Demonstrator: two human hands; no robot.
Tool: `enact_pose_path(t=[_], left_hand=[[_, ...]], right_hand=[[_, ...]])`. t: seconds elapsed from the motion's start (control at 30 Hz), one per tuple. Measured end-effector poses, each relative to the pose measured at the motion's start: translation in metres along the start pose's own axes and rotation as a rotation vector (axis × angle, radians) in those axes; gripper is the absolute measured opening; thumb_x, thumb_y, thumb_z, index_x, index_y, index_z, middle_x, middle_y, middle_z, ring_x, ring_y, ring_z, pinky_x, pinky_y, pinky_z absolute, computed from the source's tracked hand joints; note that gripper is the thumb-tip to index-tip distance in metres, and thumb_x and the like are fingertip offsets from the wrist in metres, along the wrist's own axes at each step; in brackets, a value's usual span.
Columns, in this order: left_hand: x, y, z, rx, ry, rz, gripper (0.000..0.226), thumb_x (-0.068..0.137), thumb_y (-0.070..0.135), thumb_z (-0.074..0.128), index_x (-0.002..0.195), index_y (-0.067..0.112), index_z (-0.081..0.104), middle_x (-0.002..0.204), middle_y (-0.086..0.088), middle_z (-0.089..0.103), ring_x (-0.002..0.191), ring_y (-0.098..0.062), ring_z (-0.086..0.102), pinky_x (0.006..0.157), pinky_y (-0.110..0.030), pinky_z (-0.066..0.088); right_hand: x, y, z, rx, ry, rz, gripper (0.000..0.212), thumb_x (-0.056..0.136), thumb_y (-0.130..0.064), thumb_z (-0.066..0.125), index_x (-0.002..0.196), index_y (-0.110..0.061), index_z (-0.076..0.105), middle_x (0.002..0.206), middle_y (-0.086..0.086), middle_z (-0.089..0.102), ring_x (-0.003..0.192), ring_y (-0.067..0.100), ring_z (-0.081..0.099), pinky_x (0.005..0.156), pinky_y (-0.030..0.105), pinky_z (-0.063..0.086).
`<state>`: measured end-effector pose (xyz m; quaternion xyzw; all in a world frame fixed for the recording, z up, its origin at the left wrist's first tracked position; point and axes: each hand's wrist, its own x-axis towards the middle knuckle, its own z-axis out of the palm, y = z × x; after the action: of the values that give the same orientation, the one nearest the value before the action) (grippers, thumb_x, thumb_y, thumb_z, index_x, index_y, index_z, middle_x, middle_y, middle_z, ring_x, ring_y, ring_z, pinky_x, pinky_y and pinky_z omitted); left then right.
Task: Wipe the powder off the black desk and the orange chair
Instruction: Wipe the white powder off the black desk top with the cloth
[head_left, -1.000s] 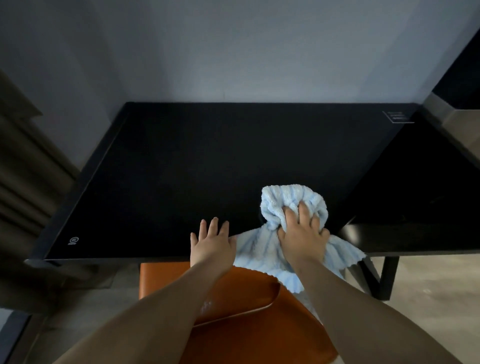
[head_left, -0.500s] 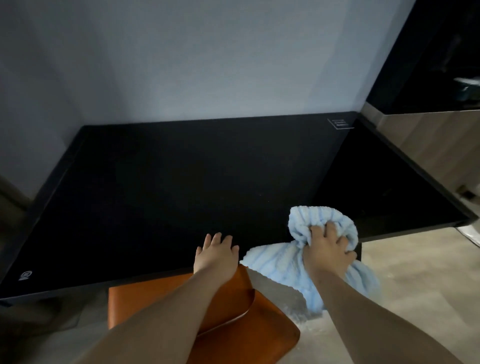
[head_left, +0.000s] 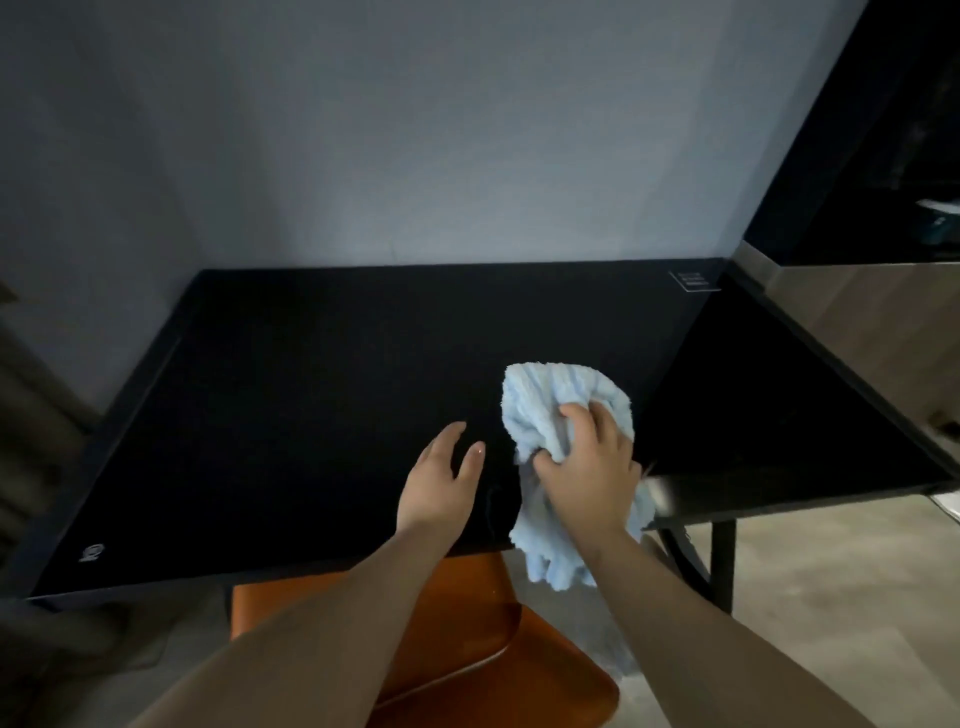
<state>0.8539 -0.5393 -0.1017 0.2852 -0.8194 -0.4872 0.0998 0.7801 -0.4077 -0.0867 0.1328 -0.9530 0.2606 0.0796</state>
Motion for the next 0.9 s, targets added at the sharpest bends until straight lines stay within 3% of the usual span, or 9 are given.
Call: enact_pose_path(t=[0.07,0.17,0.23,0.33,0.4,0.53,0.67,0.8,0.9], left_hand=[[-0.002,0.007,-0.018,-0.31,-0.008,0.002,0.045,0.094,0.044,0.046,0.137,0.032,0.04,0.136,0.011,0.048,0.119,0.002,0.046,0.096,-0.019,0.036],[-0.001,0.011,-0.049,-0.643,-0.048,-0.115,0.048,0.092,0.042,0.052,0.136,0.032,0.037,0.126,0.006,0.056,0.115,-0.011,0.055,0.098,-0.035,0.046],[0.0,0.002,-0.077,-0.7,0.057,-0.172,0.046,0.092,0.033,0.055,0.135,0.032,0.039,0.12,0.004,0.059,0.108,-0.015,0.06,0.09,-0.037,0.051],[-0.001,-0.017,-0.126,-0.792,0.263,-0.198,0.041,0.091,0.023,0.058,0.129,0.029,0.046,0.112,0.0,0.065,0.098,-0.017,0.065,0.075,-0.032,0.056],[-0.003,-0.027,-0.16,-0.848,0.327,-0.216,0.04,0.088,0.024,0.062,0.126,0.026,0.05,0.109,-0.003,0.066,0.095,-0.02,0.068,0.074,-0.036,0.058],[-0.011,-0.043,-0.214,-0.837,0.342,-0.2,0.028,0.084,0.03,0.068,0.11,0.021,0.062,0.096,-0.005,0.073,0.085,-0.021,0.072,0.073,-0.039,0.059],[-0.029,-0.064,-0.269,-0.764,0.466,-0.128,0.021,0.083,0.034,0.068,0.101,0.024,0.063,0.089,0.0,0.074,0.08,-0.015,0.072,0.065,-0.029,0.057],[-0.057,-0.094,-0.329,-0.66,0.695,-0.161,0.02,0.082,0.033,0.07,0.096,0.02,0.063,0.087,-0.002,0.072,0.079,-0.018,0.071,0.064,-0.031,0.056],[-0.086,-0.124,-0.362,-0.6,0.852,-0.262,0.006,0.085,0.027,0.066,0.088,0.022,0.064,0.085,-0.002,0.071,0.08,-0.02,0.069,0.07,-0.034,0.056]], right_hand=[[-0.004,-0.028,0.01,0.138,-0.006,-0.079,0.064,0.075,-0.029,0.068,0.132,-0.027,0.04,0.14,-0.002,0.043,0.121,0.024,0.046,0.093,0.046,0.042],[-0.013,-0.073,0.026,0.343,-0.076,-0.23,0.077,0.072,-0.033,0.075,0.137,-0.026,0.035,0.137,-0.004,0.045,0.121,0.014,0.048,0.096,0.04,0.045],[-0.02,-0.107,0.036,0.514,-0.182,-0.301,0.079,0.07,-0.032,0.077,0.137,-0.032,0.036,0.136,-0.012,0.043,0.119,0.004,0.046,0.097,0.032,0.046],[-0.035,-0.148,0.047,0.87,-0.445,-0.249,0.077,0.07,-0.03,0.072,0.132,-0.047,0.031,0.129,-0.027,0.038,0.114,-0.013,0.045,0.083,0.017,0.048],[-0.04,-0.171,0.055,1.049,-0.55,-0.168,0.074,0.071,-0.025,0.066,0.134,-0.043,0.031,0.131,-0.02,0.04,0.116,-0.004,0.047,0.083,0.018,0.048],[-0.047,-0.225,0.067,1.293,-0.636,0.056,0.051,0.079,-0.03,0.061,0.127,-0.024,0.047,0.122,0.002,0.057,0.107,0.016,0.06,0.089,0.036,0.052],[-0.075,-0.286,0.08,1.351,-0.82,0.094,0.021,0.089,-0.027,0.058,0.11,-0.029,0.055,0.11,0.005,0.065,0.098,0.019,0.066,0.08,0.033,0.055],[-0.116,-0.351,0.096,1.255,-1.048,-0.033,0.043,0.087,-0.022,0.063,0.128,-0.019,0.049,0.116,0.009,0.064,0.102,0.021,0.065,0.088,0.036,0.054],[-0.148,-0.386,0.108,1.057,-1.168,-0.221,0.042,0.084,-0.022,0.068,0.124,-0.023,0.053,0.121,0.0,0.059,0.105,0.013,0.06,0.092,0.03,0.05]])
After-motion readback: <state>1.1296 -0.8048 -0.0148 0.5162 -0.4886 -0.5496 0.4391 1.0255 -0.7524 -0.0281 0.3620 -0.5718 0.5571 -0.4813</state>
